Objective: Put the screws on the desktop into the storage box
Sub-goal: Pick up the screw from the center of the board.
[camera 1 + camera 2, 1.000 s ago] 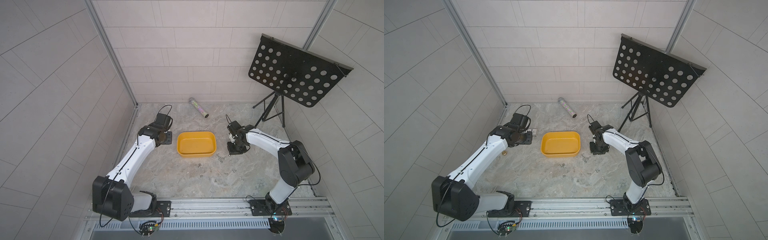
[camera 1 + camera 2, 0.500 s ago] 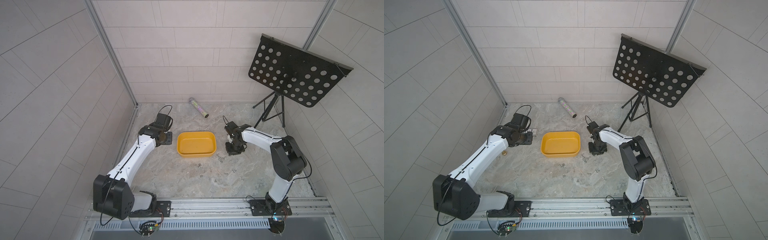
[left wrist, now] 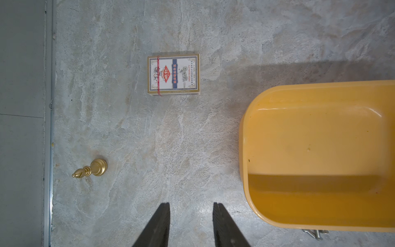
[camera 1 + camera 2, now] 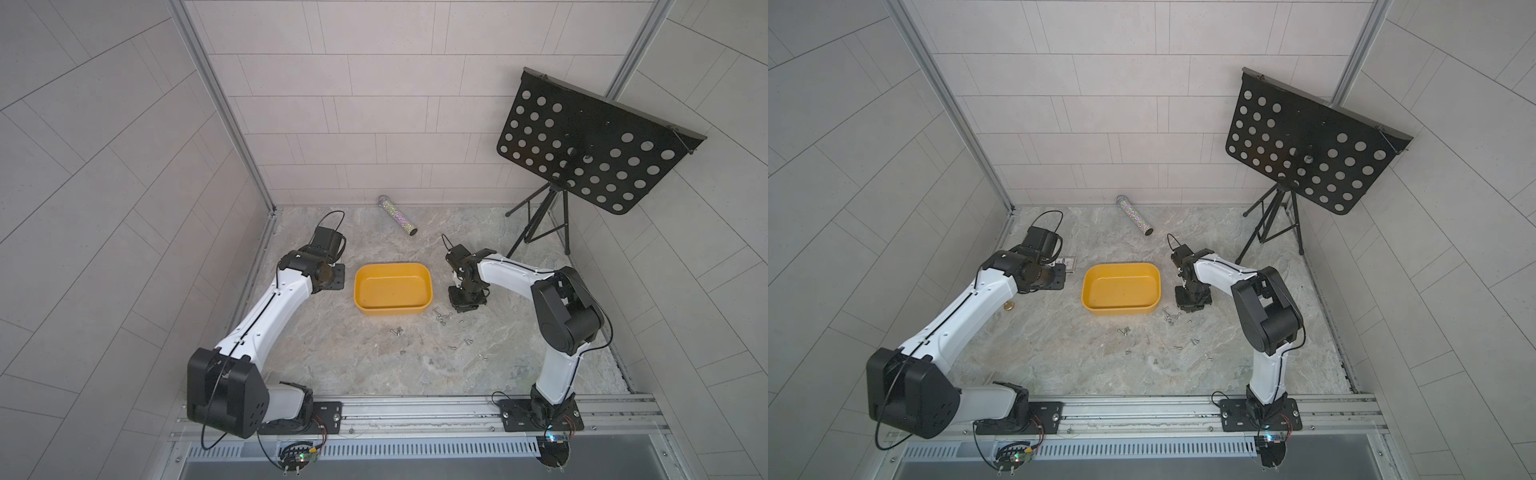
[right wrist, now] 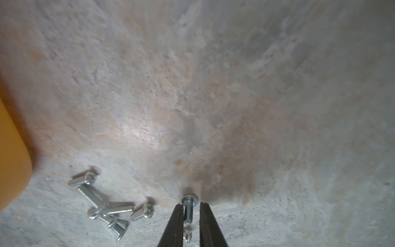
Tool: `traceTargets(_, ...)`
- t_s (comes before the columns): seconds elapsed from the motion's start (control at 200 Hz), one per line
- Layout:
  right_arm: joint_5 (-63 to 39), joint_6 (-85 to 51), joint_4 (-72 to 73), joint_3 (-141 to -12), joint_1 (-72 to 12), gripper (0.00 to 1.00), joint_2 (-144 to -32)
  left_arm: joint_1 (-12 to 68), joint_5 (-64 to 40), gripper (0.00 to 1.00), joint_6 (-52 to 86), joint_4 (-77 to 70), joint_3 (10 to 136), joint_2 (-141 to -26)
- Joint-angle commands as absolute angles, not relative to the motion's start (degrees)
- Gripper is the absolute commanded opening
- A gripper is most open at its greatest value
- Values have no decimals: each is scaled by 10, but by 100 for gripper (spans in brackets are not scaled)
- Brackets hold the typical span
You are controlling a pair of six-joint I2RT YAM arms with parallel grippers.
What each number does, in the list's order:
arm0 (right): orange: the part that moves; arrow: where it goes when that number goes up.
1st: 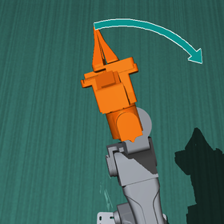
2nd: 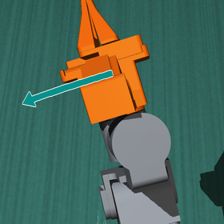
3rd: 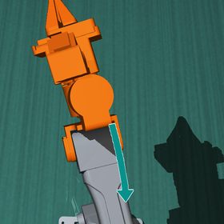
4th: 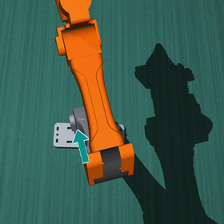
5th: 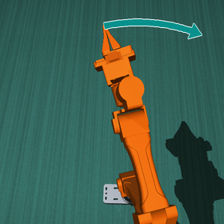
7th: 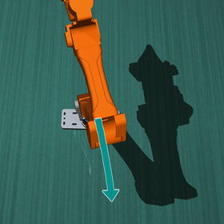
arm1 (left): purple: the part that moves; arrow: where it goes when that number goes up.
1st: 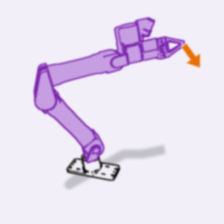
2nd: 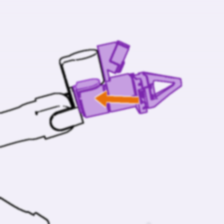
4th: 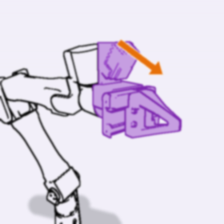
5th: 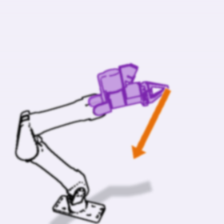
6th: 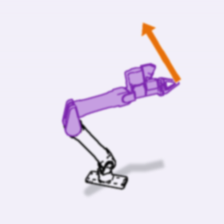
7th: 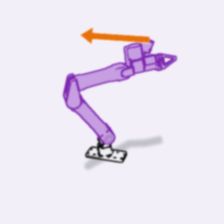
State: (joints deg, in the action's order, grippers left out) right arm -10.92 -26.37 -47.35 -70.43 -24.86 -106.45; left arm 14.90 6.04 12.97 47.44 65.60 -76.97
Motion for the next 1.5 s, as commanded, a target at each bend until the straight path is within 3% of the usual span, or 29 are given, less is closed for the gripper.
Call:
traceTargets(0.0, -100, -264, -484, -719, -254, 17, -1074, 147, 60, 41, 124, 490, 652, -775)
traceTargets(0.22, -99, -263, -488, -724, -254, 8, -1074, 147, 60, 41, 123, 491, 653, -777)
traceTargets(0.565, -94, -260, -496, -718, -255, 8, -1076, 147, 57, 41, 125, 491, 652, -778)
traceTargets(0.685, -95, -261, -496, -719, -255, 3, -1076, 147, 57, 41, 124, 491, 653, -778)
traceTargets(1.051, -69, -256, -551, -754, -263, 0, -986, 147, 64, 41, 124, 492, 651, -771)
traceTargets(1.301, -121, -260, -584, -828, -285, 0, -942, 145, 74, 41, 128, 491, 650, -761)
traceTargets(1.491, -165, -271, -580, -926, -325, 0, -1009, 133, 78, 41, 137, 484, 646, -747)
